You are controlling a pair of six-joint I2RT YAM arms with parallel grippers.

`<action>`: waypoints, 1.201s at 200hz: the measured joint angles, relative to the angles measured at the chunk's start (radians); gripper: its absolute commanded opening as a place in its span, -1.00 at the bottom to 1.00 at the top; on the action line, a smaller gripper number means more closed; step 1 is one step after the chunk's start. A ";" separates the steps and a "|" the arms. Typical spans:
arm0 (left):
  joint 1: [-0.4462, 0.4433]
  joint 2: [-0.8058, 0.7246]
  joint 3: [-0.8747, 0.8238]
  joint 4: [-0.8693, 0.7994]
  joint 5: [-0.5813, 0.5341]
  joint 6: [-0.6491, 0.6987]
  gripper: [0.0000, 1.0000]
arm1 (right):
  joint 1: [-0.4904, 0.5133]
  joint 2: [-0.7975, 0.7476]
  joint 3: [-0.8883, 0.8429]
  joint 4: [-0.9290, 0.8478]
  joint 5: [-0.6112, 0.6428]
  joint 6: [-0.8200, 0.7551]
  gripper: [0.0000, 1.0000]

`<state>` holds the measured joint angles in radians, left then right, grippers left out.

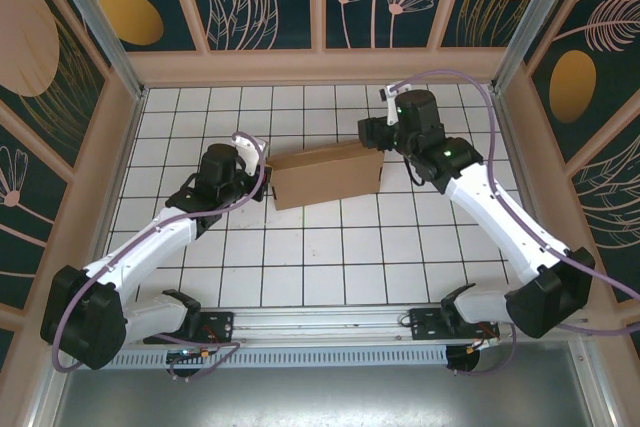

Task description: Fold the paper box

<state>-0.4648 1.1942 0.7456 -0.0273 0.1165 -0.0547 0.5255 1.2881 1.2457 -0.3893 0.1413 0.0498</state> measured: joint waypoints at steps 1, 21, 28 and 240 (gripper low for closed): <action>0.000 0.000 0.000 0.000 0.000 0.000 -1.00 | -0.001 -0.002 -0.003 0.002 0.000 -0.004 0.31; -0.003 0.000 0.000 0.000 -0.005 0.007 -1.00 | -0.032 -0.050 -0.098 0.048 -0.015 -0.038 0.24; -0.003 0.000 0.000 0.000 -0.006 0.009 -1.00 | -0.039 -0.054 -0.115 0.048 -0.017 -0.045 0.23; -0.026 -0.060 -0.050 0.002 -0.051 0.055 -1.00 | -0.414 -0.118 -0.460 0.332 -0.882 -0.270 -0.22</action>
<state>-0.4904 1.1343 0.6960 -0.0254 0.0658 -0.0002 0.1116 1.1698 0.7853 -0.0578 -0.7410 -0.2203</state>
